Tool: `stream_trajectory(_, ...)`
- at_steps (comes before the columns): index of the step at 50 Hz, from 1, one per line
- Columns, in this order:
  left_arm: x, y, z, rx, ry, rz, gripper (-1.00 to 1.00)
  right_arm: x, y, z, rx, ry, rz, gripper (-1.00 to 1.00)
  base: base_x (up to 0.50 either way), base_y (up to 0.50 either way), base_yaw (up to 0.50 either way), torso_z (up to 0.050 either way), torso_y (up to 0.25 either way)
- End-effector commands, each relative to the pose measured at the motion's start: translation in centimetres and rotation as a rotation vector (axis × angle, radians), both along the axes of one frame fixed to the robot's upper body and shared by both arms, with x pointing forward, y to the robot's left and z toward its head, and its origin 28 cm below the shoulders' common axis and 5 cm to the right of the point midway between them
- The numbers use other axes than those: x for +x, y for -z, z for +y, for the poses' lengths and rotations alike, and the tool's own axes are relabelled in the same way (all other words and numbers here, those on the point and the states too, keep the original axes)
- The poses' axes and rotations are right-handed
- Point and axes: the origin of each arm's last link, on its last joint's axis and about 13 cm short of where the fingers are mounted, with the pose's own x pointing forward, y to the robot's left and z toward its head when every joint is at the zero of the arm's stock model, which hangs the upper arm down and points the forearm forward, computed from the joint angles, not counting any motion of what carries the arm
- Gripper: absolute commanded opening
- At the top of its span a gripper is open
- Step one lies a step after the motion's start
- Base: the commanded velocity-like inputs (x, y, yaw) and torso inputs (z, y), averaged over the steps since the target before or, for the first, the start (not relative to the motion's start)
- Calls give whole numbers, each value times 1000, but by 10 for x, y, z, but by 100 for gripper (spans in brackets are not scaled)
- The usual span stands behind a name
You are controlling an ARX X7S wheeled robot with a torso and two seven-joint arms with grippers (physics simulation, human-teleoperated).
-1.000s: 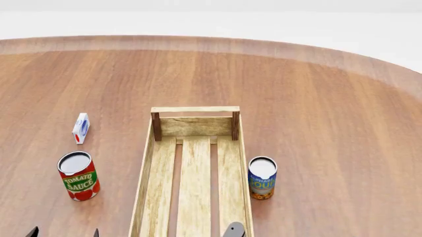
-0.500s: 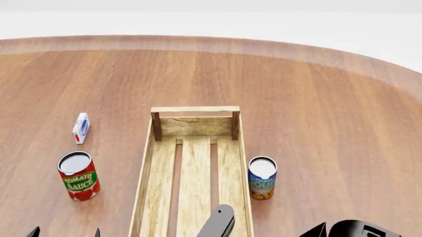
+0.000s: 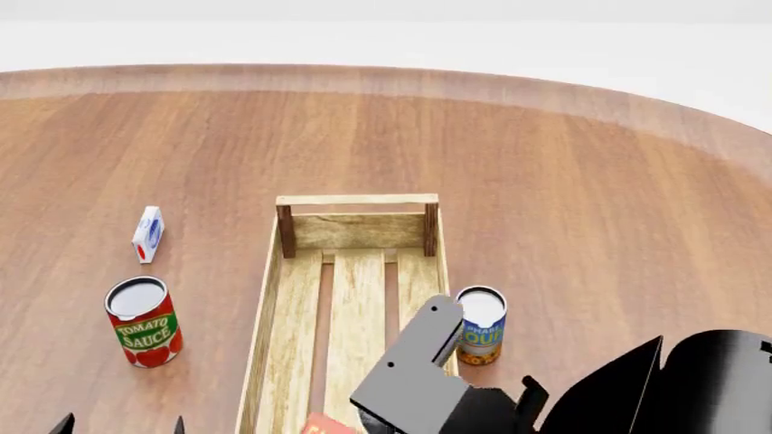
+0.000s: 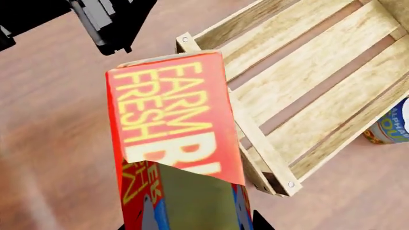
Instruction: Pick up the butter and put it in the tray.
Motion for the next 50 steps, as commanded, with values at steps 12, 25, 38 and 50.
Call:
stream_trajectory(12,0,0,1,2,-3,0,100,38,-25,-12,220,240,-227,-100,0,0,0,0,1)
stream_trajectory(25,-1,0,0,-1,-2,-2,100,55,-26,-1,245,287,-259,-100,0,0,0,0,1)
stream_trajectory(38,0,0,0,-3,-3,-2,100,75,-23,14,299,343,-270,-100,0,0,0,1,2)
stream_trajectory(50,-1,0,-1,-2,-1,-4,100,99,-32,27,399,446,-365,-100,0,0,0,0,1)
